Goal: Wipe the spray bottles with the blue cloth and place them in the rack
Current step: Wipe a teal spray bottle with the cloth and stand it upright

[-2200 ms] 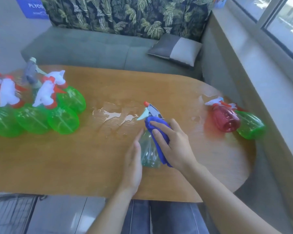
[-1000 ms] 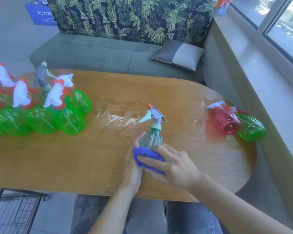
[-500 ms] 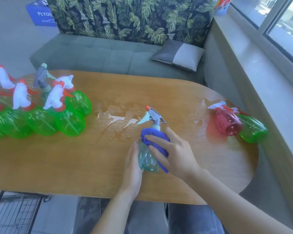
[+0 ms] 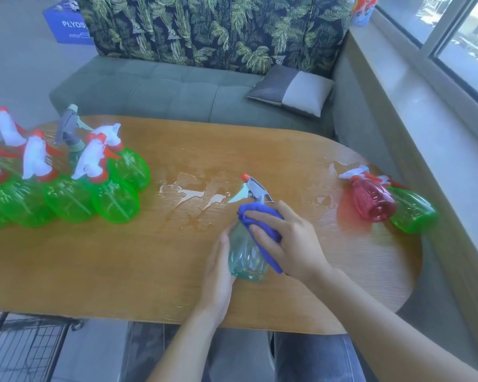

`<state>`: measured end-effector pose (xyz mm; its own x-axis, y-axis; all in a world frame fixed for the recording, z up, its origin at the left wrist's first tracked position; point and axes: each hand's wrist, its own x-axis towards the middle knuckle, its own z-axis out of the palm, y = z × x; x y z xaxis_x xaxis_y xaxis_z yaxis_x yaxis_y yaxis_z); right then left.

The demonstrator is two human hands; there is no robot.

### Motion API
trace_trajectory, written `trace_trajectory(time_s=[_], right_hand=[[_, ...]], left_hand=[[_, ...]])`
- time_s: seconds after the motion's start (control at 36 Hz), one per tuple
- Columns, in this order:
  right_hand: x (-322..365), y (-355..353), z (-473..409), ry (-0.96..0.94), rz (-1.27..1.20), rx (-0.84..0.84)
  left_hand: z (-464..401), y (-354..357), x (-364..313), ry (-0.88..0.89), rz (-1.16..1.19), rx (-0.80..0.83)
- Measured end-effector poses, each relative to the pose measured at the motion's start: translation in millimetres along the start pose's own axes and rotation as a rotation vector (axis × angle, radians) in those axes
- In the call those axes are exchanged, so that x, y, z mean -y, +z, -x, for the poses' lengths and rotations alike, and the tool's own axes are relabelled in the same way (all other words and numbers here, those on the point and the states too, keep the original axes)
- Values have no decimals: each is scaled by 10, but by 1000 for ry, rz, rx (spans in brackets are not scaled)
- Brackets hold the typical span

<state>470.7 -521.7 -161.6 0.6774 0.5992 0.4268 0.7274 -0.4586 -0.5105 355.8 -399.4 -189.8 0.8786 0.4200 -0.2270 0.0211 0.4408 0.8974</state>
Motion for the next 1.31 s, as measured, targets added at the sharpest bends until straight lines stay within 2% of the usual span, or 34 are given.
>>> trace_trajectory(time_s=[0.14, 0.25, 0.33, 0.47, 0.69, 0.86, 0.97, 1.06, 1.11, 1.19, 1.25, 1.31], right_hand=[[51, 25, 3, 120, -184, 39], [63, 2, 38, 313, -424, -140], [36, 38, 56, 389, -469, -155], [37, 107, 109, 363, -435, -115], [81, 115, 194, 169, -179, -44], [134, 21, 416, -183, 8, 19], [88, -50, 480, -424, 113, 108], [69, -72, 461, -519, 138, 138], [72, -84, 404, -433, 74, 86], [53, -89, 240, -146, -39, -23], [51, -55, 133, 24, -66, -28], [60, 13, 93, 113, -81, -12]], left_hand=[[46, -13, -44, 37, -19, 17], [50, -43, 11, 57, -42, 55], [7, -65, 56, 63, 17, 63], [-6, -71, 39, 55, 13, 111], [-22, -55, 39, 65, -10, 71], [-26, -52, 65, 55, -16, 7], [-27, -64, 68, 64, -49, 27], [-16, -65, 59, 59, -42, 30], [-12, -52, 61, 63, -32, 30], [-8, -25, 48, 70, -6, 42], [-3, -15, 26, 77, -4, 52], [2, -15, 15, 80, 5, 52]])
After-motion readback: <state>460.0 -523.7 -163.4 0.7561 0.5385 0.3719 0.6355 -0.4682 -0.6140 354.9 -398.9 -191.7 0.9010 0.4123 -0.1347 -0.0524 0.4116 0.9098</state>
